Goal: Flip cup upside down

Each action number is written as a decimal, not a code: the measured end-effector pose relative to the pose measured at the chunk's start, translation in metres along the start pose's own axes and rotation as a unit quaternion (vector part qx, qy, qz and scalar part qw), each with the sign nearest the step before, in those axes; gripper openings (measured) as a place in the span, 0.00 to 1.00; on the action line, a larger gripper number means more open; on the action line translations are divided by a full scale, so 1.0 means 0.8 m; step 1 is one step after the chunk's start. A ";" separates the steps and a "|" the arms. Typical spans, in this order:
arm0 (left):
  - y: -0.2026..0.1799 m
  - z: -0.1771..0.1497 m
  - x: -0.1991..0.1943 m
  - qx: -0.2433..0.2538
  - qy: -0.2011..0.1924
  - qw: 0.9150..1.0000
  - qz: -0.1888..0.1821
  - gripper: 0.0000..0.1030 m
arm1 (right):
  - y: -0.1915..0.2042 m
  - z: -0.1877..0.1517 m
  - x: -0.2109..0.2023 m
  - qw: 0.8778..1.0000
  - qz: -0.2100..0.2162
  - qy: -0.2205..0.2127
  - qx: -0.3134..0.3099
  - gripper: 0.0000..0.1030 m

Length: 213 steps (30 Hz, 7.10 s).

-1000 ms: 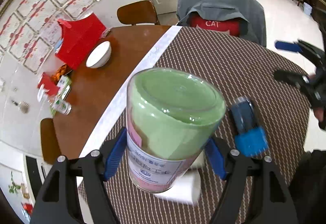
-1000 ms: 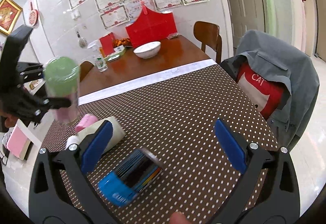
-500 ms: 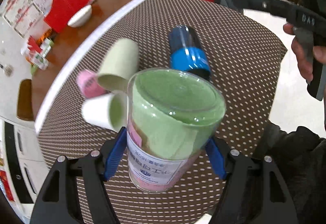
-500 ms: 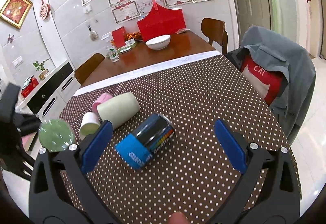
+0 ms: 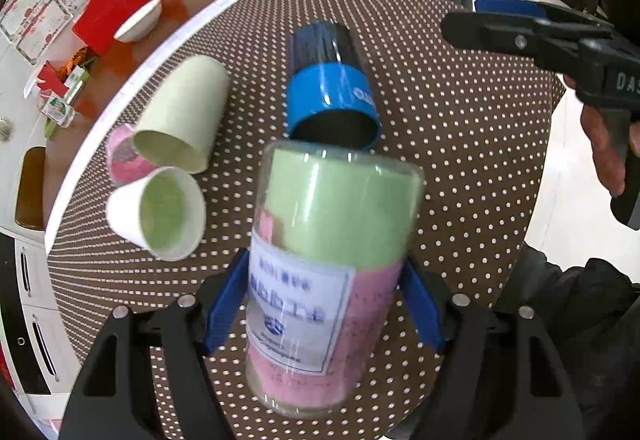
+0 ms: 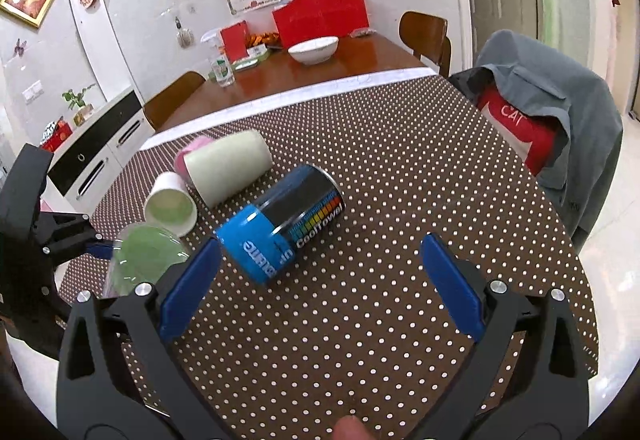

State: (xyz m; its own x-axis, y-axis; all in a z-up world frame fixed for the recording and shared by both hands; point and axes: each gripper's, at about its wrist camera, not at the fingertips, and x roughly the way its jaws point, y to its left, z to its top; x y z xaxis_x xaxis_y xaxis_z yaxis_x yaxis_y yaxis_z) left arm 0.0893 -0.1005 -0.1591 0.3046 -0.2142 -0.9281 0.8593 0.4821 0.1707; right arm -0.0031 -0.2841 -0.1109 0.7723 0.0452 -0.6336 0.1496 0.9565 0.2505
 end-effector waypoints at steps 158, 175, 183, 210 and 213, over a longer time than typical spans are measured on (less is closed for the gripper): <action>0.023 -0.202 -0.148 -0.350 -0.280 0.870 0.206 0.88 | 0.161 0.013 0.046 0.981 0.106 0.096 0.128 0.69; 0.021 -0.164 -0.158 -0.363 -0.286 0.857 0.227 0.88 | 0.185 0.010 -0.031 0.989 0.053 -0.065 -0.121 0.69; 0.022 -0.164 -0.155 -0.378 -0.275 0.852 0.236 0.88 | 0.190 -0.032 -0.020 0.976 0.042 -0.103 -0.188 0.69; 0.014 -0.180 -0.146 -0.394 -0.253 0.848 0.247 0.88 | 0.203 -0.093 0.022 0.960 0.037 -0.086 -0.264 0.94; 0.010 -0.178 -0.149 -0.394 -0.255 0.847 0.249 0.88 | 0.197 -0.090 0.021 0.964 0.047 -0.075 -0.251 0.94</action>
State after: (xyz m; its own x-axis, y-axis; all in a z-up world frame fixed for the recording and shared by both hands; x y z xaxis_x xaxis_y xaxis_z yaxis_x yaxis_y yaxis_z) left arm 0.0014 0.0501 -0.0944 0.8600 -0.0594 -0.5069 0.0914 0.9951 0.0384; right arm -0.0110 -0.1118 -0.1344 0.8540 0.1315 -0.5033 -0.2137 0.9708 -0.1091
